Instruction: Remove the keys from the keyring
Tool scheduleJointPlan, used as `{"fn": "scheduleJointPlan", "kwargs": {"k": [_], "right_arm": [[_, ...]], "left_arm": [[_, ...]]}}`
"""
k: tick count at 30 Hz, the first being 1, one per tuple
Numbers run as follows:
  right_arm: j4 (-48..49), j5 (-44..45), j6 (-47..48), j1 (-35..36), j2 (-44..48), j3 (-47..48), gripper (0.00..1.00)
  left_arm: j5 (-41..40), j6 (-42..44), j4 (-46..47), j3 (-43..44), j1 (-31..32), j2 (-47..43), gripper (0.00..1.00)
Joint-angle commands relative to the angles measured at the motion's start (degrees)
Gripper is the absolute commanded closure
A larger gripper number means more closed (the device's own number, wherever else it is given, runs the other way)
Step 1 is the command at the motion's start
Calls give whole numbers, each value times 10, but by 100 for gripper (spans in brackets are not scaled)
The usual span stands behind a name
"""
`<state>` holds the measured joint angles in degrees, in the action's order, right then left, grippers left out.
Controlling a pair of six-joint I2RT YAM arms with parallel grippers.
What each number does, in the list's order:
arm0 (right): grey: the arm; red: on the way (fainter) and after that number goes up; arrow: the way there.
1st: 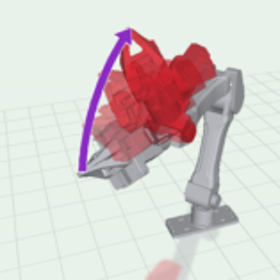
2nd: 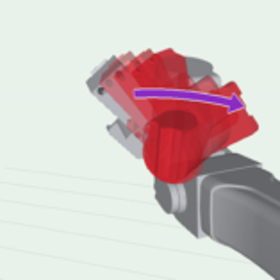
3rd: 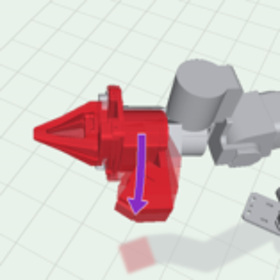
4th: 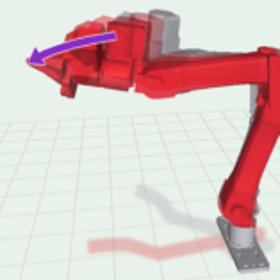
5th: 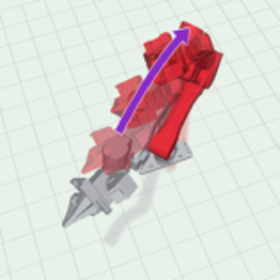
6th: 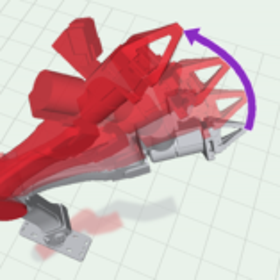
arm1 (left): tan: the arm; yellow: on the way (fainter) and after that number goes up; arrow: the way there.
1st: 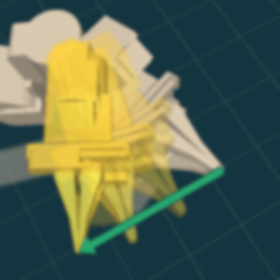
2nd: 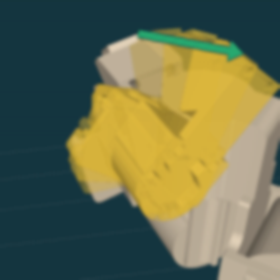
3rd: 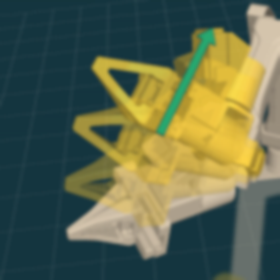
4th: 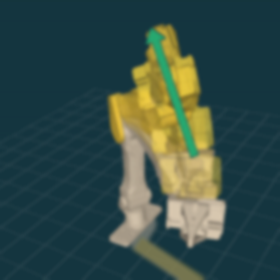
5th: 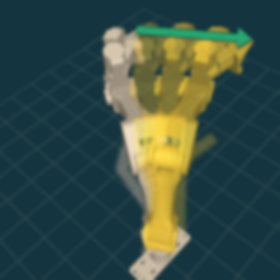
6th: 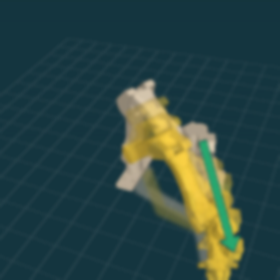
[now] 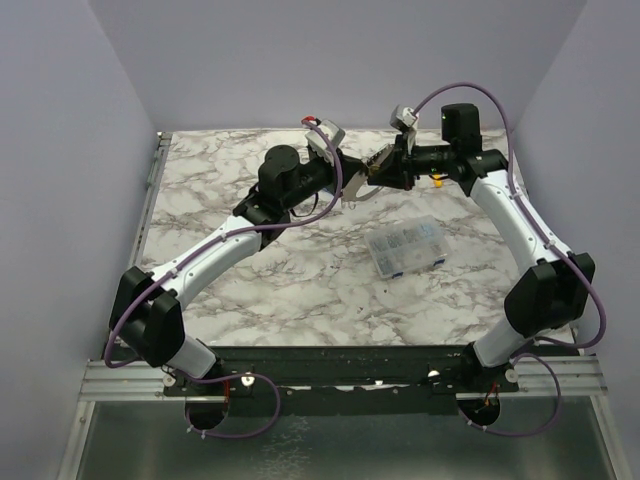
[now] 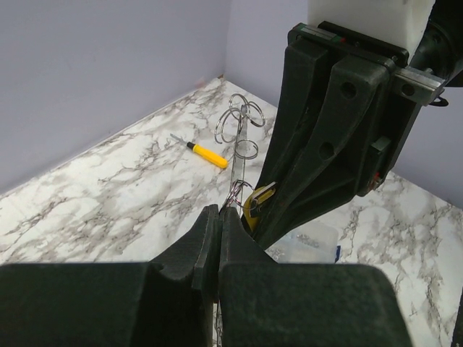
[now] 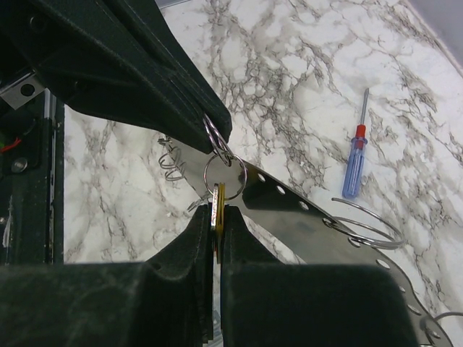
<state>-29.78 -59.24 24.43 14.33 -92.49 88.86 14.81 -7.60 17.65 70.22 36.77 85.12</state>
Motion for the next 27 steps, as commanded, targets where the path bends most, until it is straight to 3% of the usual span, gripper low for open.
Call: {"fn": "scheduleJointPlan", "kwargs": {"k": [1, 19, 27], "right_arm": [[-4, 0, -9, 4, -16, -10, 99], [-39, -34, 12, 25, -43, 4, 99], [-57, -14, 28, 25, -29, 12, 99]], "left_arm": [[-59, -25, 48, 3, -2, 2, 100], [-107, -91, 70, 21, 0, 41, 100], [-126, -69, 61, 16, 0, 41, 100]]}}
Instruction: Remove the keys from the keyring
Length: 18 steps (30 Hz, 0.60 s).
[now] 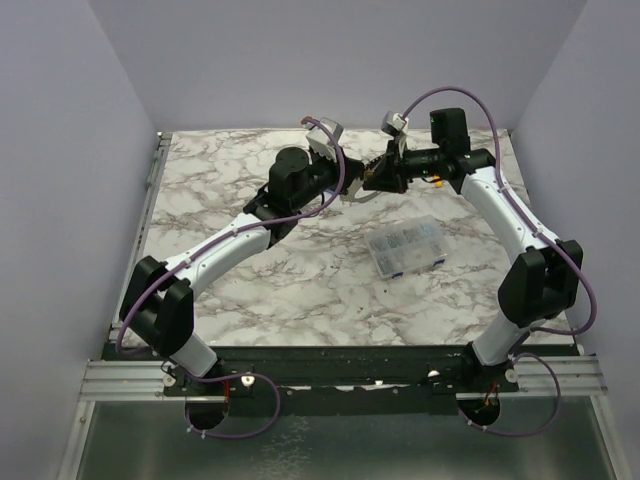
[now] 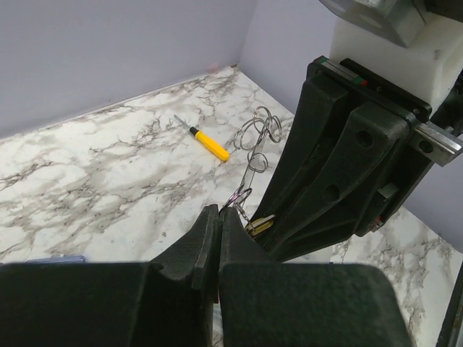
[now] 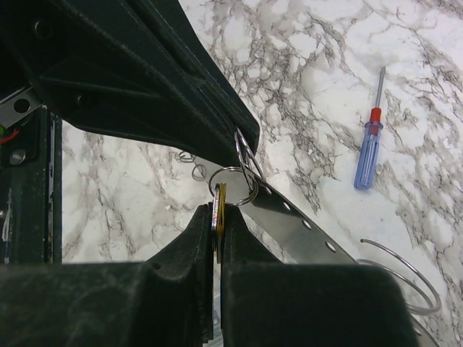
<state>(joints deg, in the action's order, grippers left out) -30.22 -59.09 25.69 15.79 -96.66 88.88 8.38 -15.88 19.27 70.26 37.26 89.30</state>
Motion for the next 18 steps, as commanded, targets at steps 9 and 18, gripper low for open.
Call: {"fn": "scheduleJointPlan", "kwargs": {"k": [9, 18], "right_arm": [[-60, 1, 22, 10, 36, 26, 100], [-73, 16, 38, 9, 29, 51, 99]], "left_arm": [[-78, 56, 9, 12, -4, 3, 100], [-65, 117, -18, 1, 1, 0, 100]]}}
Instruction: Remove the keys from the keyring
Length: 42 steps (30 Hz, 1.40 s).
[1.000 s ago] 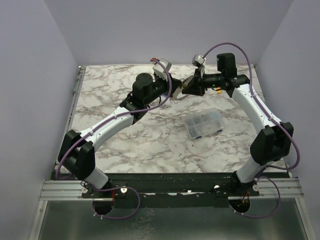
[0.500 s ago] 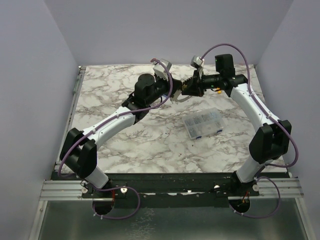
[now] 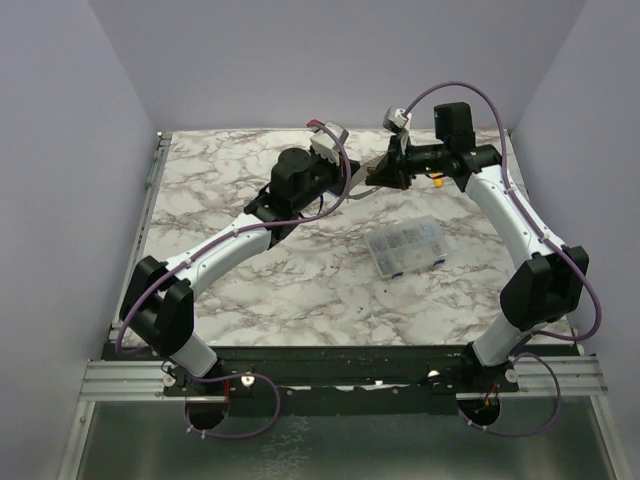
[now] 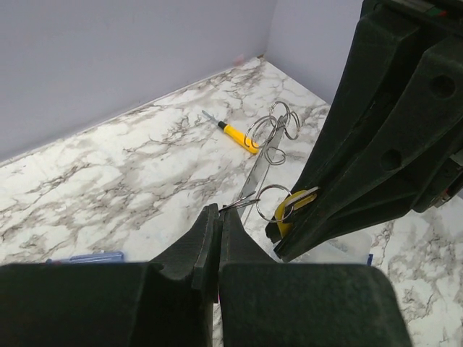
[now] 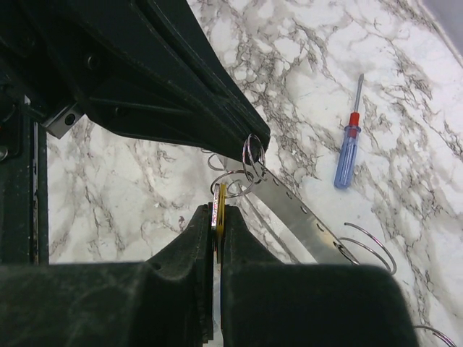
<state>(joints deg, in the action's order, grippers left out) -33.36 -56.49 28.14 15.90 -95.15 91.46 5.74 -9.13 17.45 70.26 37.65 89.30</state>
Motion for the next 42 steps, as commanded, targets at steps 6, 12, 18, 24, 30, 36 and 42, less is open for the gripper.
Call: {"fn": "scheduleJointPlan", "kwargs": {"k": [6, 12, 18, 24, 30, 36, 42], "right_arm": [[-71, 8, 53, 8, 0, 50, 100], [-99, 13, 92, 8, -9, 76, 99], [-128, 20, 120, 9, -14, 87, 99], [-141, 28, 134, 8, -4, 80, 99], [-138, 27, 140, 8, 2, 73, 99], [-131, 19, 137, 8, 2, 71, 100], [-101, -5, 111, 8, 2, 68, 99]], "left_arm": [[-16, 126, -25, 2, 15, -2, 100], [-5, 223, -72, 19, 47, 6, 100], [-9, 318, -111, 29, 75, 6, 100], [5, 377, -167, 45, 75, -5, 98], [49, 351, -188, 34, 71, -35, 71], [179, 235, -123, 5, -1, -68, 54], [237, 143, 67, -86, -61, -97, 53]]}}
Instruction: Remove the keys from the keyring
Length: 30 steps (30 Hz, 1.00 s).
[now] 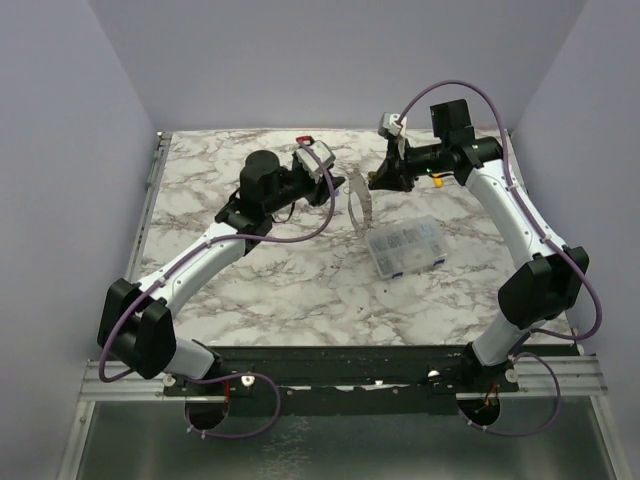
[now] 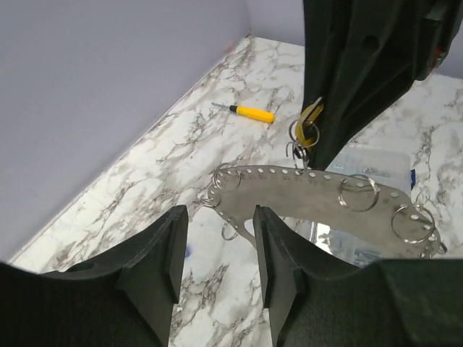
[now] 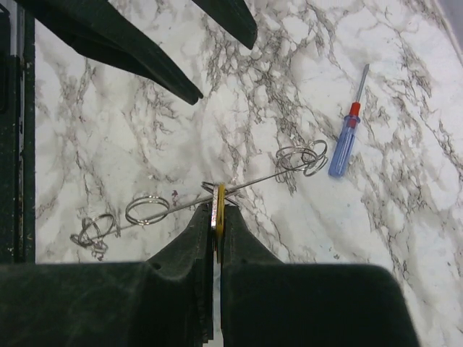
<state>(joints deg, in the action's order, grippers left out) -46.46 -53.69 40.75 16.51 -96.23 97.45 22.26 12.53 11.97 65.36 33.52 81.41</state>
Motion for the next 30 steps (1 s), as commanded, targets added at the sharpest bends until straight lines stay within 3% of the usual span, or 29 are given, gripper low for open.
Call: {"fn": "scheduleJointPlan", "kwargs": {"k": [1, 9, 15, 30], "right_arm": [[32, -37, -19, 2, 12, 10, 99], [37, -51, -33, 2, 7, 21, 99], [41, -63, -46, 2, 8, 22, 99], [37, -91, -43, 2, 12, 30, 100]], "left_arm": [[74, -69, 132, -42, -23, -17, 55], [112, -34, 211, -85, -24, -5, 58], [98, -38, 282, -103, -7, 12, 60], [89, -44, 358, -116, 10, 55, 66]]}}
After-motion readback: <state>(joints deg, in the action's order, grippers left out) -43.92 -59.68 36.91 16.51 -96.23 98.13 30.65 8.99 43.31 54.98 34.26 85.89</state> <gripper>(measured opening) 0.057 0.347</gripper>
